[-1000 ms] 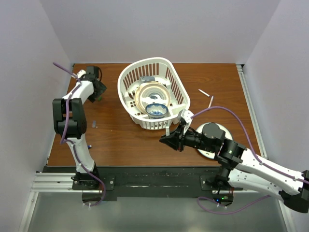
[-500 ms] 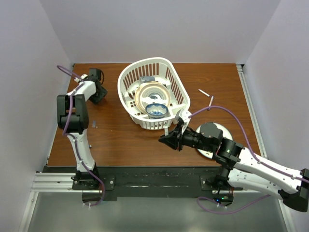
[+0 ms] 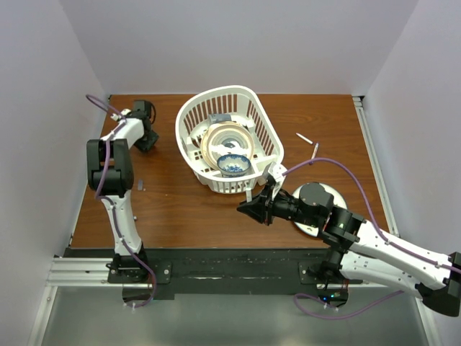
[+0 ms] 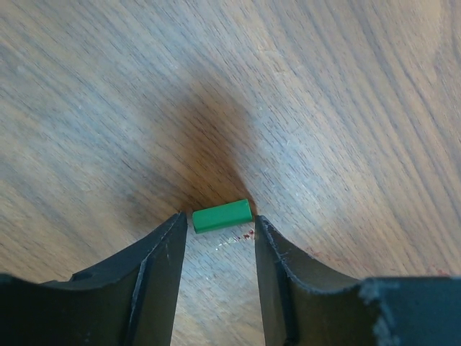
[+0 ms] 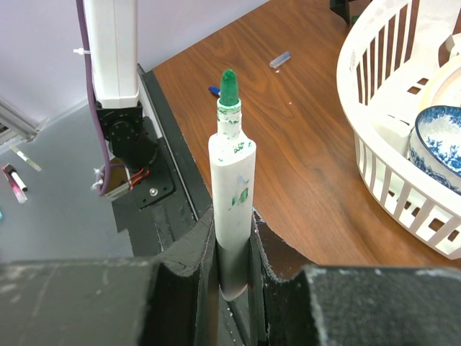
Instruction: Insert the pens into the pen caps
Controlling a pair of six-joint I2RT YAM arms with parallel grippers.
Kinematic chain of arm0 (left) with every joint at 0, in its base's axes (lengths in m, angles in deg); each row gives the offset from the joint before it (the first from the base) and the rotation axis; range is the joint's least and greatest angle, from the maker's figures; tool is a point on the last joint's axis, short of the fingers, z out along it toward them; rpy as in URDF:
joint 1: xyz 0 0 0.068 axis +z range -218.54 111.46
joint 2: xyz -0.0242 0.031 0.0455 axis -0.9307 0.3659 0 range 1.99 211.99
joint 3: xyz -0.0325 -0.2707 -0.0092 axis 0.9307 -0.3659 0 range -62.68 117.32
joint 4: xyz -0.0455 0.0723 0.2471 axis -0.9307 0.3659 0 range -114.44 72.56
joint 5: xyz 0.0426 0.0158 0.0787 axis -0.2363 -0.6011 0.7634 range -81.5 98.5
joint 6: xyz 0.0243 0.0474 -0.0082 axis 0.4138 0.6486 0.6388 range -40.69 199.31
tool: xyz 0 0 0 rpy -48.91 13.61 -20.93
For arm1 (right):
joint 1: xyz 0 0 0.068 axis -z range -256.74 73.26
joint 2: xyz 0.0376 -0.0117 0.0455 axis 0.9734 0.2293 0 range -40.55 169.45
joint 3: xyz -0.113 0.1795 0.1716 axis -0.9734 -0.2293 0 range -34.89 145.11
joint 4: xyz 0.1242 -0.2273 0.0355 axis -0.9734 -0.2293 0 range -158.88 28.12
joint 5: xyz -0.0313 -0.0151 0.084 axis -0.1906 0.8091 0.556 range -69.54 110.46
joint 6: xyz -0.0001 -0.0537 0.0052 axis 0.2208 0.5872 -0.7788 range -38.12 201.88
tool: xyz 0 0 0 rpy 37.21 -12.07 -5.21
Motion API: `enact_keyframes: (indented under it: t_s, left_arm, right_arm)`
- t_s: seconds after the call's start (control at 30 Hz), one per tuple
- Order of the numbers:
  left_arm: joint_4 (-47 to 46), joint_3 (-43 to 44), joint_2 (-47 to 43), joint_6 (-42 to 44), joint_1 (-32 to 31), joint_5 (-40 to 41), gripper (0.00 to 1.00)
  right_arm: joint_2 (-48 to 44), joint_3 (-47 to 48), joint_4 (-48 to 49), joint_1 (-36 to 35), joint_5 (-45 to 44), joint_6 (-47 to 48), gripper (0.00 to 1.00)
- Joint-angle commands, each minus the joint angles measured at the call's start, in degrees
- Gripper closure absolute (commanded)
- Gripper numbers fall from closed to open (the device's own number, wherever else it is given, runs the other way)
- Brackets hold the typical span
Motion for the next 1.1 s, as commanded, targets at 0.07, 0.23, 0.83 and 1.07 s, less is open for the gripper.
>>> enact_keyframes:
  t_s: [0.07,0.23,0.83,1.07]
  left_arm:
    - [2.64,3.68,2.24,0.75,0.26,1.90,0.54]
    - [3.87,4.03,1.72,3.38,0.44,2.08,0.75]
    - [-2.89,-33.74,-36.85,27.81,-4.39,-18.71,1.00]
    - [-1.93,-42.37,-42.50,34.93,-6.77,-23.59,1.00]
  right_arm:
    - [-1.82,0.15,1.03,-0.02,-1.72,-1.06,1.00]
    - [-3.40,0.68,-0.90,0.07,-2.87,-0.54,1.00]
    - [-8.50,5.42,-9.33,0.07,-6.82,-0.63,1.00]
    - [-13.33,8.24,-12.68,-0.02,-11.22,1.40,1.00]
